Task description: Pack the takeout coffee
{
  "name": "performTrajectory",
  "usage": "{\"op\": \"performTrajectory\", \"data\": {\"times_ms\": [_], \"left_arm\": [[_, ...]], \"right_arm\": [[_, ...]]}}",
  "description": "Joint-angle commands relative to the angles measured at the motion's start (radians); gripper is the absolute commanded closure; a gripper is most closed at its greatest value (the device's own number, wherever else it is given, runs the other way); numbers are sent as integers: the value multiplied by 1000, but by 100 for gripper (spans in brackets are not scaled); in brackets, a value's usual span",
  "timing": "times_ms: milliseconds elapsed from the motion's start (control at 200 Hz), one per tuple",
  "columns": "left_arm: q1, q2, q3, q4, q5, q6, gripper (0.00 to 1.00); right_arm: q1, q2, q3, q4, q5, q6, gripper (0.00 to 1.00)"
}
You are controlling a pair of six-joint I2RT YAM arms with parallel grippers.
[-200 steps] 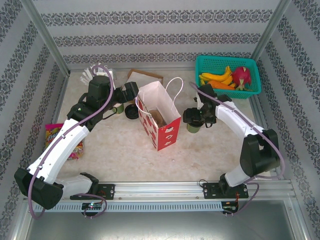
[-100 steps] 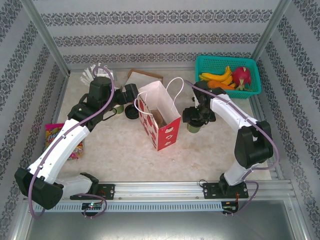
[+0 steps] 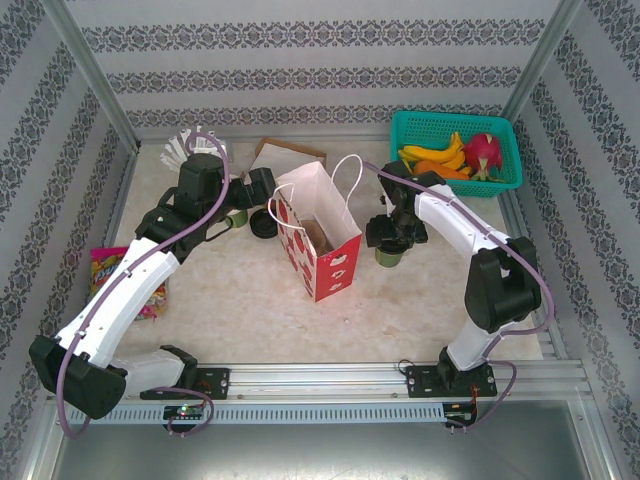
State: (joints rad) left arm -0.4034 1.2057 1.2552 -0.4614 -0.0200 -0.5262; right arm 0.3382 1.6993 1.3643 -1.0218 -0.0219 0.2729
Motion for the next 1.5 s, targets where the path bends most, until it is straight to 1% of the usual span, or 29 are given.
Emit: {"op": "performTrajectory", "data": {"times_ms": [0, 140, 250, 400, 525, 779, 849, 999, 1114, 1199, 1354, 1494], "left_arm": [[12, -38, 21, 15, -66, 6, 0], [12, -44, 47, 29, -126, 36, 0], [13, -40, 67, 21, -138, 38, 0], [18, -29, 106, -30, -180, 48, 0], [38, 6, 171, -83, -166, 69, 0], [76, 145, 349, -199, -24, 149, 1], [83, 186, 393, -229, -2, 175, 0], [101, 241, 445, -222, 45, 255, 0], [105, 296, 499, -232, 130, 335, 0], [105, 360, 565, -282, 211, 391, 0], [105, 479, 699, -378, 298, 464, 0], [105, 573, 806, -447, 401, 522, 0]], "right_arm": [[7, 21, 24, -16, 36, -24, 19], [6, 2, 24, -3, 20, -33, 22], [6, -17, 8, -4, 13, -37, 24], [5, -48, -26, -3, 9, -37, 27], [7, -73, -57, -4, 8, -35, 28], [10, -138, -119, -14, -3, -34, 30], [11, -156, -132, -18, -7, -36, 30], [15, -183, -157, -30, -10, -41, 30], [23, -194, -168, -35, -12, -41, 30], [33, -198, -171, -42, -15, -43, 30], [51, -204, -171, -52, -19, -43, 30], [57, -202, -168, -58, -21, -47, 31]]}}
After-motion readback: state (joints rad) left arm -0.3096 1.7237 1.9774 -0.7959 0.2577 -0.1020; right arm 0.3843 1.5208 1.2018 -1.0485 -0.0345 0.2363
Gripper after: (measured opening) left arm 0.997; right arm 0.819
